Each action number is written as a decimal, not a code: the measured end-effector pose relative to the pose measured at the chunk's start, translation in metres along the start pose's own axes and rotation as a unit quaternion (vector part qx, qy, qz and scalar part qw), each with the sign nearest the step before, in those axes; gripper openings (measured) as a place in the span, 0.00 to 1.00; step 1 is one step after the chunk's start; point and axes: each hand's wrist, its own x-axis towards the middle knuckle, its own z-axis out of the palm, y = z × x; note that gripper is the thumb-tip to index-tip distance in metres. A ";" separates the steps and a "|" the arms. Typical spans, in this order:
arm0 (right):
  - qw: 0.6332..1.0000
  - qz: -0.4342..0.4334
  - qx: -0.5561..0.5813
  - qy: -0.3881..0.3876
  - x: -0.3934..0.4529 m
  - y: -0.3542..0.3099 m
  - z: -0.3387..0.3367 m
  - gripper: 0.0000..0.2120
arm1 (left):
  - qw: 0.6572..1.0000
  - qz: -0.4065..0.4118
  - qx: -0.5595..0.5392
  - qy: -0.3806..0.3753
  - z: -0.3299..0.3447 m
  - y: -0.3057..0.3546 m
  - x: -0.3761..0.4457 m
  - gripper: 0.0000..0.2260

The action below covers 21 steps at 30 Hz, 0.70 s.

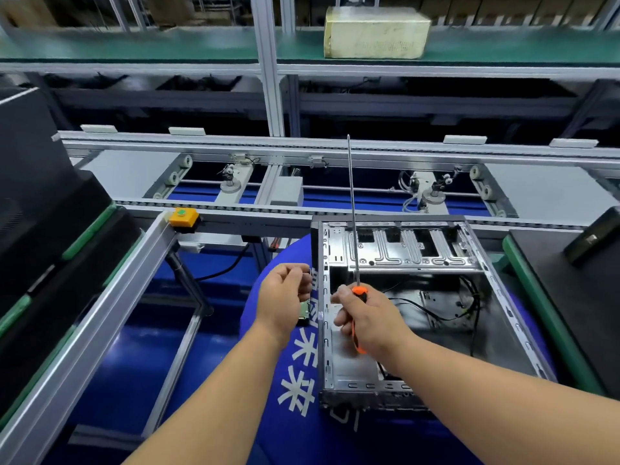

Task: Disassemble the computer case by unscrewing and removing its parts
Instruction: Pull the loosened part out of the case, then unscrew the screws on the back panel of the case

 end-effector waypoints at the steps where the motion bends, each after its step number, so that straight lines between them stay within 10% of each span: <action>1: 1.000 -0.006 0.000 0.012 -0.002 -0.003 0.001 0.17 | 1.000 0.012 0.011 -0.020 0.009 0.005 -0.008 0.09; 10: 0.997 -0.054 0.032 0.047 -0.006 -0.028 -0.001 0.09 | 0.984 -0.089 -0.029 -0.154 0.054 0.023 -0.069 0.17; 21: 0.994 -0.043 -0.019 -0.097 -0.018 -0.027 0.006 0.21 | 0.993 -0.054 -0.048 -0.090 0.041 0.020 -0.093 0.13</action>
